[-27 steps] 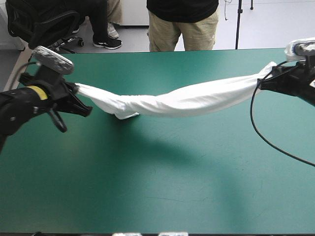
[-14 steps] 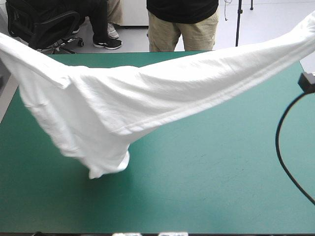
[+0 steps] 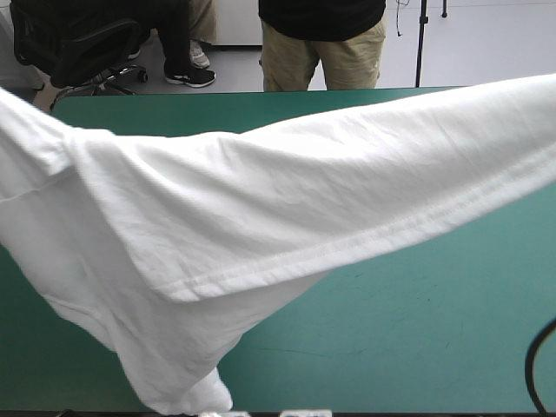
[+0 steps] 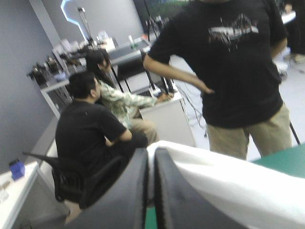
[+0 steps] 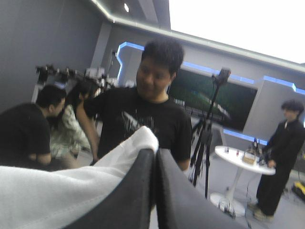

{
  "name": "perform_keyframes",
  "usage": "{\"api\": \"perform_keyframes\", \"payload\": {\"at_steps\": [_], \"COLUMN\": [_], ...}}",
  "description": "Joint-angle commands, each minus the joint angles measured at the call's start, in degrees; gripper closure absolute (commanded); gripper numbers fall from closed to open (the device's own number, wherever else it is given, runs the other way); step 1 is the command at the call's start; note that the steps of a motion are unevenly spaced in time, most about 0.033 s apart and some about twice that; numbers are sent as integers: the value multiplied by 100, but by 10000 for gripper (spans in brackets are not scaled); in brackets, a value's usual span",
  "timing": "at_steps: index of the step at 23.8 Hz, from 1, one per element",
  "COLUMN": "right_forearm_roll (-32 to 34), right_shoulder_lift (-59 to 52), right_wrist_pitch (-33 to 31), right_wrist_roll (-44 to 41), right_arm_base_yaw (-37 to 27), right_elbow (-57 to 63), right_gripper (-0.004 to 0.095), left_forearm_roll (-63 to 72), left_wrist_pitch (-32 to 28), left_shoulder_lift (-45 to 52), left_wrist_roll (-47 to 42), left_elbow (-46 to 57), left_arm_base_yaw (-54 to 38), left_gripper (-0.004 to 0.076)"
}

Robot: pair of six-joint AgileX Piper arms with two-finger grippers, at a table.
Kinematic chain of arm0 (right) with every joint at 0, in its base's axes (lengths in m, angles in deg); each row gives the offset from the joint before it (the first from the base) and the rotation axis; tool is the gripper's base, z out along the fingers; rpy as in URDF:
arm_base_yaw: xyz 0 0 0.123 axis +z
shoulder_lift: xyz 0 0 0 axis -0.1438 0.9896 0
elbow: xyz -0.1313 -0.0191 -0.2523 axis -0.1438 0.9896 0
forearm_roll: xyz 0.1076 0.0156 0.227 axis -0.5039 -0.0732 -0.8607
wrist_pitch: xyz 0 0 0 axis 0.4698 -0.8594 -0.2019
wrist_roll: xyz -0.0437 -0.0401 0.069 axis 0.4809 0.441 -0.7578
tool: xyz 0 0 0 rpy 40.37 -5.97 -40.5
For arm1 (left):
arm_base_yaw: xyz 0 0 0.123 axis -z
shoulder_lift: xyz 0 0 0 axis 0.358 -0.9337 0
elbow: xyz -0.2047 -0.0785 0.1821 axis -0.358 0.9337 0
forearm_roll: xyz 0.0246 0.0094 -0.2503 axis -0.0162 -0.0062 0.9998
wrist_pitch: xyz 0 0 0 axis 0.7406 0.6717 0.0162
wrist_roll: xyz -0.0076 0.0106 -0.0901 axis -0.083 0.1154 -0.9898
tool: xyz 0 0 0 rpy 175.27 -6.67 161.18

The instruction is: Fold the cloth

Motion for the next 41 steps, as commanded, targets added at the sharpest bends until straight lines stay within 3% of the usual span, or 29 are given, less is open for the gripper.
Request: {"api": "perform_keyframes", "payload": {"at_steps": [1, 3, 6, 9, 13, 20, 22, 24, 27, 29, 31, 34, 41], "right_forearm_roll": [475, 534, 393, 397, 397, 383, 383, 383, 434, 478, 535, 648, -25], "right_shoulder_lift": [200, 254, 540, 1201, 2369, 3957, 4230, 4336, 4364, 4342, 4304, 4192, 3166], "right_wrist_pitch": [-93, -229, -119, 768, 2002, 2229, 2246, 2246, 2286, 2301, 2089, 1466, 430], "right_wrist_roll": [-182, -289, -367, -367, -341, -241, -235, -225, -212, -199, -324, -520, -472], "right_arm_base_yaw": [7, 7, 7, 7, 7, 7, 7, 7, -4, -38, -107, -206, -212], "right_elbow": [612, 1101, 2544, 3778, 4008, 3916, 3916, 3916, 3916, 3873, 3683, 3263, 2951], "right_gripper": [925, 925, 925, 925, 925, 914, 847, 750, 518, 325, 191, 165, 295], "left_forearm_roll": [-11, 127, 354, 421, 405, 727, 846, 867, 867, 867, 889, 937, 1237], "left_wrist_pitch": [153, 91, -474, -1320, -2220, -2513, -2591, -2481, -2057, -1743, -1524, -1310, -162], "left_shoulder_lift": [-359, -559, -1292, -2395, -3680, -4910, -4954, -4954, -4904, -4829, -4620, -4116, -3020], "left_wrist_roll": [-180, -180, -180, -163, -396, -681, -681, -681, -685, -709, -722, -722, -724], "left_elbow": [656, 1129, 2218, 2742, 2368, 1827, 1827, 1803, 1718, 1688, 1676, 1688, 1852], "left_arm_base_yaw": [24, 24, 24, 24, 24, 24, 24, 24, 24, 24, 24, 24, 24], "left_gripper": [733, 733, 733, 733, 733, 732, 677, 554, 311, 239, 234, 255, 265]}}
